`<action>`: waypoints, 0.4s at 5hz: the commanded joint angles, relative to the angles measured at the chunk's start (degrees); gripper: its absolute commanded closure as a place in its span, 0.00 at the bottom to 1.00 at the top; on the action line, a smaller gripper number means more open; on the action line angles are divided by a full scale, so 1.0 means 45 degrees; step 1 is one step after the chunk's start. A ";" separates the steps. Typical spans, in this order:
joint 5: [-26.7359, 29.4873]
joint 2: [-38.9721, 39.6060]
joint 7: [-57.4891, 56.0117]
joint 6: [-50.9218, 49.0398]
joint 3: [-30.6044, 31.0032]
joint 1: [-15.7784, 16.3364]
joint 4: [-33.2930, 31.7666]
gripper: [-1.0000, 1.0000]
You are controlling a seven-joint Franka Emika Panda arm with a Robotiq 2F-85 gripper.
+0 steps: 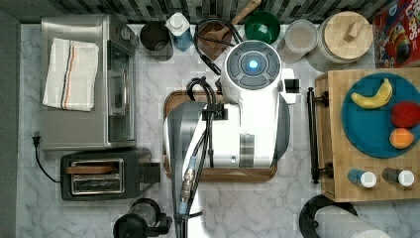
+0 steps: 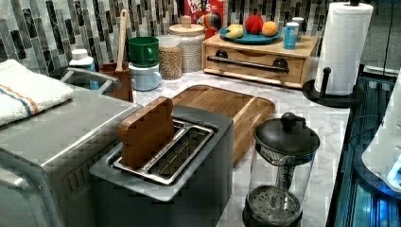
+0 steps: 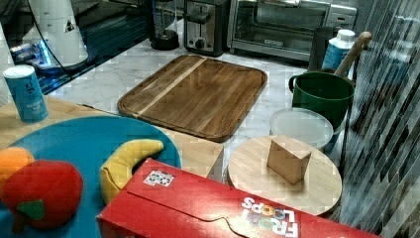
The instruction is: Open the drawer.
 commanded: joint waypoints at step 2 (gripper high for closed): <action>-0.0355 -0.0055 -0.0654 0.0280 0.0089 0.0053 -0.0403 0.00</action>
